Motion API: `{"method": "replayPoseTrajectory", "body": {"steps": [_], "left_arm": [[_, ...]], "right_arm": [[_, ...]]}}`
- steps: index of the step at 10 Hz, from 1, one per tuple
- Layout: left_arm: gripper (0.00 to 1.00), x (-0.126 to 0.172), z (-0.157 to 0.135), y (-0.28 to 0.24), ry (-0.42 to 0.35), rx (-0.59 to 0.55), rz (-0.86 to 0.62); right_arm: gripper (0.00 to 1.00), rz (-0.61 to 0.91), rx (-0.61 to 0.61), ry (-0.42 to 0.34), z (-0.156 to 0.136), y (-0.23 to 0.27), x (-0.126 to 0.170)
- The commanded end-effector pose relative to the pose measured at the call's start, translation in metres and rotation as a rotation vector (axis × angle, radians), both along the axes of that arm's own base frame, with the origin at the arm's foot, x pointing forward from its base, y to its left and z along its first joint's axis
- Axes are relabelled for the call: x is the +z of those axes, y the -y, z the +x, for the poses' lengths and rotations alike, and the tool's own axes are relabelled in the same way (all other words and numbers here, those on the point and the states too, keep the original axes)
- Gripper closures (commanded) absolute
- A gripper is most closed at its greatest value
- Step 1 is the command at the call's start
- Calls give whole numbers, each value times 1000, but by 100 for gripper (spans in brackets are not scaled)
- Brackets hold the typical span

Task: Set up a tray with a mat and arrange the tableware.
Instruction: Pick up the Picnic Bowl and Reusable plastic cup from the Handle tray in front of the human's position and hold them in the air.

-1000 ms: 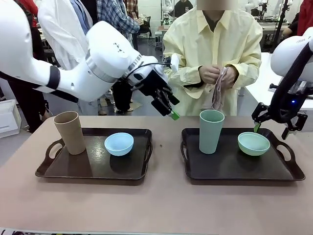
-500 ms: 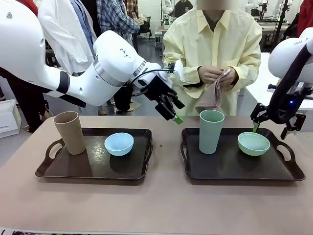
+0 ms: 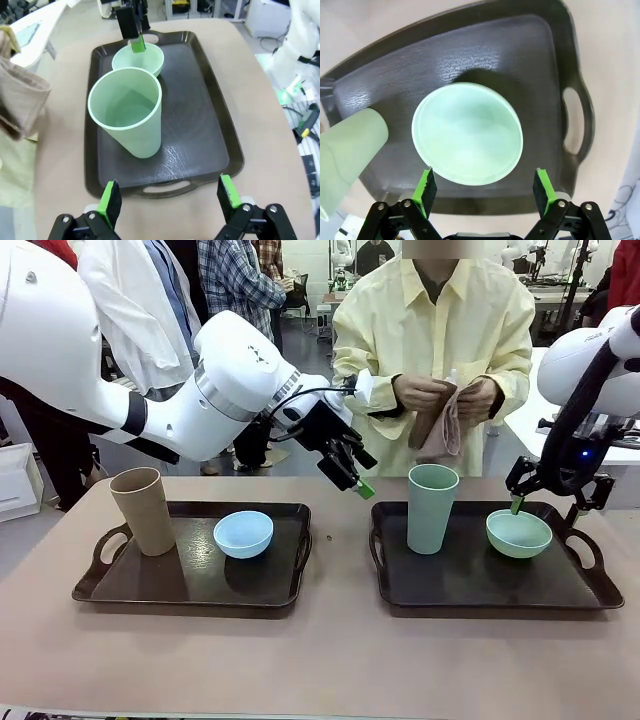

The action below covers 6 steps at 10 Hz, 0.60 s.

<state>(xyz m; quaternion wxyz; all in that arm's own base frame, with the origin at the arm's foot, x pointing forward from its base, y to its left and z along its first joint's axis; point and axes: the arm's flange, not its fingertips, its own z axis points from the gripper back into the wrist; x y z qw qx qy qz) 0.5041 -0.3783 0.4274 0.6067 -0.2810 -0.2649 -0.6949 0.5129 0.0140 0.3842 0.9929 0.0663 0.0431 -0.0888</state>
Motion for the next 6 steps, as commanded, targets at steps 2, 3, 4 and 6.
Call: {"method": "replayPoseTrajectory", "body": {"steps": [2,3,4,6], "left_arm": [[0,-14,21,16,-57,-45,-71],[0,-20,22,22,-71,-48,-73],[0,-26,26,25,-90,-51,-71],[0,-39,32,36,-107,-56,-64]], "right_arm": [[0,-20,114,58,14,16,-12],[0,-14,139,59,13,18,-17],[0,-21,159,61,14,20,-22],[0,-31,167,42,11,25,-32]]}}
